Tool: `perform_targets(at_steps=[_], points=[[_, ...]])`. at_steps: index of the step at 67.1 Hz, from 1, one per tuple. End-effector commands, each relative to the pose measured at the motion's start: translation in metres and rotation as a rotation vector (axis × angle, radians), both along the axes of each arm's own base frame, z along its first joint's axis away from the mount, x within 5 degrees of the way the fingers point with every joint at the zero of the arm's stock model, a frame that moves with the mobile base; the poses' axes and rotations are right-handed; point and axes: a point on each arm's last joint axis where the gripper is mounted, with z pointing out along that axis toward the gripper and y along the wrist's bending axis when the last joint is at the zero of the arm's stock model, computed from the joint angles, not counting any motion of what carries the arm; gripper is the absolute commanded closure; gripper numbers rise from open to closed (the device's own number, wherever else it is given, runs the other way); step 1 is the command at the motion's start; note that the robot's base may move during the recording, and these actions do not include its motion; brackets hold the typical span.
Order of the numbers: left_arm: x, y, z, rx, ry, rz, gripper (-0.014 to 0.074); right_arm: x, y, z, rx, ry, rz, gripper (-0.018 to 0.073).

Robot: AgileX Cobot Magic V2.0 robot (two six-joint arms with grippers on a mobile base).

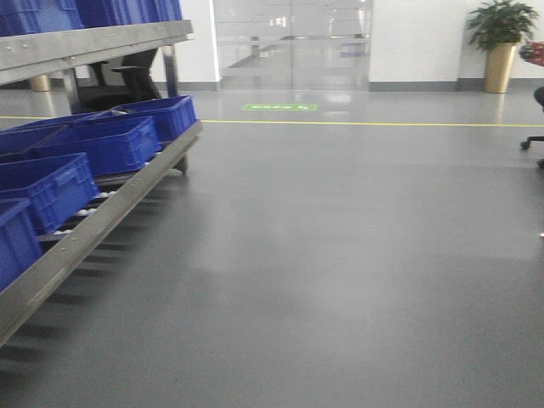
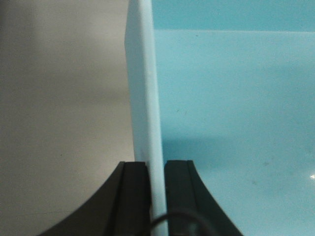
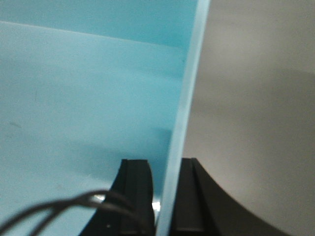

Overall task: Move two blue bins to right shelf middle
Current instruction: 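Drive across the floor carrying the teal bin in both grippers, then turn the base to face the other blue-bin shelf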

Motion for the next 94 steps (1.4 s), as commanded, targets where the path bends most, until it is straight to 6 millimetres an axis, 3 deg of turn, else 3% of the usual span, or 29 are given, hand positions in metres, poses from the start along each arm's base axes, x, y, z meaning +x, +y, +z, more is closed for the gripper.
perform_targets(at_steps=[1,94], points=[[-0.0051,-0.0024,0.0123,-0.055,-0.068,-0.029,0.0708,-0.0040,0.0011,0.0096,0.024,-0.058,0.022,0.0713],[-0.0051,-0.0024,0.0123,-0.055,-0.068,-0.029,0.0708,-0.0040,0.0011,0.0096,0.024,-0.058,0.022,0.0713]])
